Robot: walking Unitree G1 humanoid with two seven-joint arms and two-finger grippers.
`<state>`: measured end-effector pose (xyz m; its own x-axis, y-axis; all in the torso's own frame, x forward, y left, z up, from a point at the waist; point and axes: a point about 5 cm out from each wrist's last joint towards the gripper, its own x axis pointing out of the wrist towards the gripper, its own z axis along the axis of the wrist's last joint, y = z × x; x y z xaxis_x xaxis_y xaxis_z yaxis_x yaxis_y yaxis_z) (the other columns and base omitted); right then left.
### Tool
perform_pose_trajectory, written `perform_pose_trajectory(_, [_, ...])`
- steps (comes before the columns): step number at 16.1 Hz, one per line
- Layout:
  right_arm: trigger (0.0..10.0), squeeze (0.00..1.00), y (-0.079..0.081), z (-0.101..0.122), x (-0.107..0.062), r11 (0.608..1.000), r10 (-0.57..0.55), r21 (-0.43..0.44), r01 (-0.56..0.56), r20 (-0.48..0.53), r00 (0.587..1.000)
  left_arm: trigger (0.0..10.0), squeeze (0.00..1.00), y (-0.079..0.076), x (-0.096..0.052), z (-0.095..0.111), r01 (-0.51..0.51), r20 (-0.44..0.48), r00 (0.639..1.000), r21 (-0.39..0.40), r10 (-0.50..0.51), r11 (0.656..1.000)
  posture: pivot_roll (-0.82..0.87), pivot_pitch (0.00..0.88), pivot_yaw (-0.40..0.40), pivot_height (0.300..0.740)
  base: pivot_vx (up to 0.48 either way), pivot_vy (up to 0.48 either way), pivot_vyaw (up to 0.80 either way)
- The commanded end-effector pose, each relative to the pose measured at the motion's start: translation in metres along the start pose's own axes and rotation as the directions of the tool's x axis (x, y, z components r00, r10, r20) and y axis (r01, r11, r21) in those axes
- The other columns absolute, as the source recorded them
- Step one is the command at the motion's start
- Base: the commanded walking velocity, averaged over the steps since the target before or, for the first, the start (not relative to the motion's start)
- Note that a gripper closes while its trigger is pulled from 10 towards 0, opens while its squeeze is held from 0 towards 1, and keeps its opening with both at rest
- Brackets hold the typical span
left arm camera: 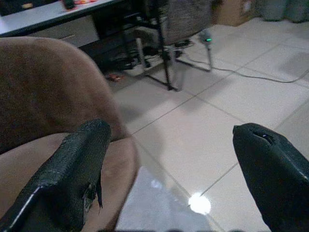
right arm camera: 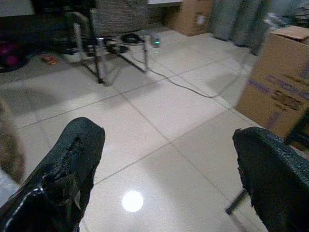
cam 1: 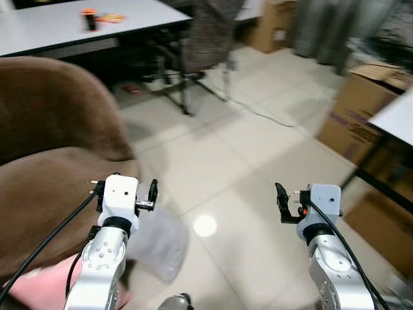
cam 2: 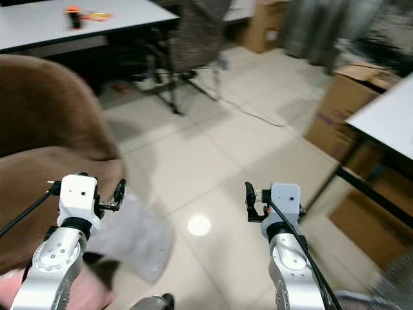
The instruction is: Move the pillow to the sofa from floor
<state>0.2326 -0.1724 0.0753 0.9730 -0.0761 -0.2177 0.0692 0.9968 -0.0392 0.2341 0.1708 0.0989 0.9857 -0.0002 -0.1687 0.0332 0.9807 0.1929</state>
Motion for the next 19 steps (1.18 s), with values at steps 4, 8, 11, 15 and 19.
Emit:
perform_pose_trajectory(4, [10.0,1.0,0.004,0.006,0.003,1.0,0.016,0.009,-0.016,0.01,1.0,10.0,0.0,-0.001,-0.003,0.002,-0.016,0.013,1.0,0.001,0.016,1.0,-0.01,0.0,-0.029,0.74,0.0,-0.273,0.8])
perform_pose_trajectory(8, [10.0,1.0,0.007,0.006,0.006,1.0,0.026,-0.015,-0.026,0.012,1.0,10.0,0.0,0.0,-0.006,0.001,-0.032,0.007,0.999,-0.002,0.032,0.999,0.0,0.0,-0.037,0.74,0.0,-0.404,0.58])
perform_pose_trajectory(11, [10.0,1.0,0.003,0.008,0.01,0.998,-0.019,-0.054,0.019,0.008,1.0,10.0,0.0,0.0,-0.008,0.0,-0.041,0.003,0.999,-0.006,0.041,0.999,0.0,0.0,-0.045,0.74,0.0,-0.386,0.0])
perform_pose_trajectory(15, [10.0,0.0,-0.001,0.017,0.014,0.996,-0.035,-0.08,0.043,0.104,0.994,10.0,0.0,0.002,-0.009,0.0,-0.06,0.01,0.998,-0.055,0.061,0.997,0.0,0.0,-0.053,0.74,0.0,0.0,0.0])
perform_pose_trajectory(19, [10.0,0.0,0.007,0.006,0.006,0.997,0.068,-0.028,-0.067,0.026,0.997,10.0,0.0,0.002,-0.006,0.002,-0.021,0.023,0.999,-0.025,0.022,0.999,0.0,0.0,-0.046,0.74,0.066,0.0,0.0])
